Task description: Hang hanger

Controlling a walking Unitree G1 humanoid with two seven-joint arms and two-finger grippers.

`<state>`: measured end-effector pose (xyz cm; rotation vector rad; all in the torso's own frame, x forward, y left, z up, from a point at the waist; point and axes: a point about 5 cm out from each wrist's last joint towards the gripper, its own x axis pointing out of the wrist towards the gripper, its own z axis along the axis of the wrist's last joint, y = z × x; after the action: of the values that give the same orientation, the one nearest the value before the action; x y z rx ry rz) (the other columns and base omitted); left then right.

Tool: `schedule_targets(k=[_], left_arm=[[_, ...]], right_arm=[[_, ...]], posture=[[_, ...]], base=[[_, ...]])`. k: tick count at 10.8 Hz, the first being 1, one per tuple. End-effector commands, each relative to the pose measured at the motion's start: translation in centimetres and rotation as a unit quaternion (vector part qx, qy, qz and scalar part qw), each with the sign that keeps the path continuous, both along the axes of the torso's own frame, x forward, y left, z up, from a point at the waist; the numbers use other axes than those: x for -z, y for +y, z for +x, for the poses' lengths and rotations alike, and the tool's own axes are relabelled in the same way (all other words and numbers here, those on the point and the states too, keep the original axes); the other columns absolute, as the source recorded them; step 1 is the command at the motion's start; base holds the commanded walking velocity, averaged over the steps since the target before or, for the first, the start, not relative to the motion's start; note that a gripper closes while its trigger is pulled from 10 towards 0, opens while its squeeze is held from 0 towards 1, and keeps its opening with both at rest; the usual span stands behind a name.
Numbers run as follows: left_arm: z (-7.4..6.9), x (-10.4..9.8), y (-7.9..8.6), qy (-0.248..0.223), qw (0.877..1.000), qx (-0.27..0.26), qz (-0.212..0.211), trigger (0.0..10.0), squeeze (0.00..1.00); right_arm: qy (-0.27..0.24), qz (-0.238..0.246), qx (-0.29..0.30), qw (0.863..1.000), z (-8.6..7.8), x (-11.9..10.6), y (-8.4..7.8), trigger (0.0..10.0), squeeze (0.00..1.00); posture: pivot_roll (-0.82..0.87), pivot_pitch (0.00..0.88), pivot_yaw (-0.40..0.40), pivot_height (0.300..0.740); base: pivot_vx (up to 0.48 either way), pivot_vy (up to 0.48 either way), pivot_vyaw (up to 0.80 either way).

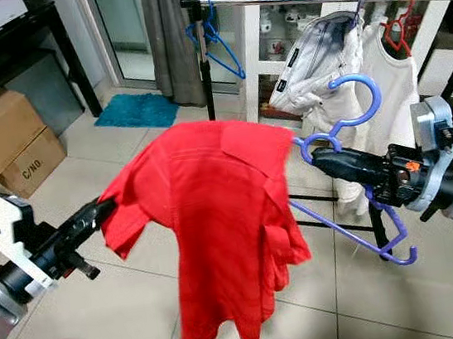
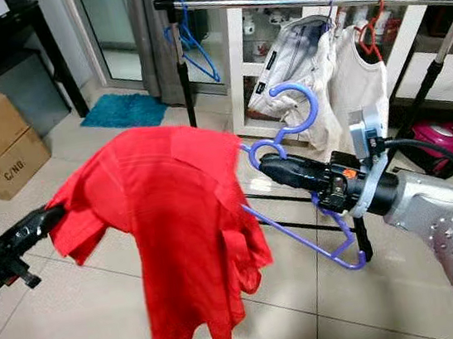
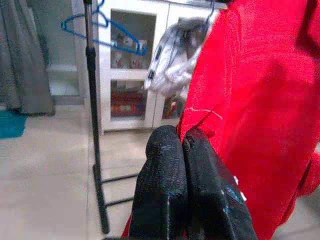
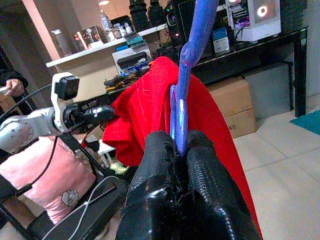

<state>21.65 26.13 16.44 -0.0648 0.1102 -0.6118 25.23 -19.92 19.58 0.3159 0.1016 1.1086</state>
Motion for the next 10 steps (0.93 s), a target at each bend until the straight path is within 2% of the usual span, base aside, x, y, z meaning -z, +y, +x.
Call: schedule_targets(k=[1, 2, 3, 4, 6, 7, 8, 10], left_arm=[[0.1, 0.2, -0.2, 0.010, 1.000, 0.001, 0.025, 2.9, 0.00], [0.5, 0.5, -0.5, 0.002, 0.999, -0.003, 0.036, 10.0, 0.49], [1.0, 0.6, -0.1, -0.014, 0.998, -0.037, 0.046, 10.0, 1.00], [1.0, 0.7, 0.2, -0.014, 0.998, -0.050, 0.043, 10.0, 1.00], [0.6, 0.8, 0.7, -0.006, 0.998, -0.039, 0.042, 10.0, 1.00], [1.0, 0.5, 0.6, -0.014, 0.998, -0.035, 0.050, 10.0, 1.00], [2.0, -0.1, -0.3, -0.028, 0.998, -0.040, 0.047, 10.0, 1.00], [3.6, -0.7, -5.0, -0.048, 0.999, 0.024, -0.005, 10.0, 1.00]], right_arm=[[-0.031, 0.005, 0.012, 0.999, 0.0, -1.1, -0.2, 10.0, 0.00], [-0.038, 0.008, 0.022, 0.999, 0.2, -1.3, 0.1, 10.0, 0.00], [-0.056, 0.007, 0.067, 0.996, 0.7, -1.6, 0.4, 10.0, 0.00], [-0.064, 0.007, 0.089, 0.994, 1.0, -1.8, 0.6, 10.0, 0.00], [-0.074, -0.011, 0.092, 0.993, 1.2, -1.7, 1.0, 10.0, 0.00], [-0.080, -0.032, 0.099, 0.991, 1.5, -1.6, 1.2, 10.0, 0.00], [-0.089, -0.060, 0.115, 0.988, 1.9, -1.5, 1.6, 10.0, 0.00], [-0.099, -0.067, 0.140, 0.983, 2.3, -1.6, 2.9, 10.0, 0.00]], posture=[[-0.04, 0.000, 0.052, 0.740], [-0.04, 0.000, 0.055, 0.740], [-0.04, 0.000, 0.060, 0.740], [-0.04, 0.000, 0.061, 0.740], [-0.03, 0.000, 0.064, 0.740], [-0.02, 0.000, 0.063, 0.740], [-0.02, 0.000, 0.059, 0.740], [-0.02, 0.000, 0.055, 0.740]], base=[[0.000, 0.000, 0.00], [0.000, 0.000, 0.00], [0.000, 0.000, 0.00], [0.000, 0.000, 0.00], [0.000, 0.000, 0.00], [0.000, 0.000, 0.00], [0.000, 0.000, 0.00], [0.000, 0.000, 0.00]])
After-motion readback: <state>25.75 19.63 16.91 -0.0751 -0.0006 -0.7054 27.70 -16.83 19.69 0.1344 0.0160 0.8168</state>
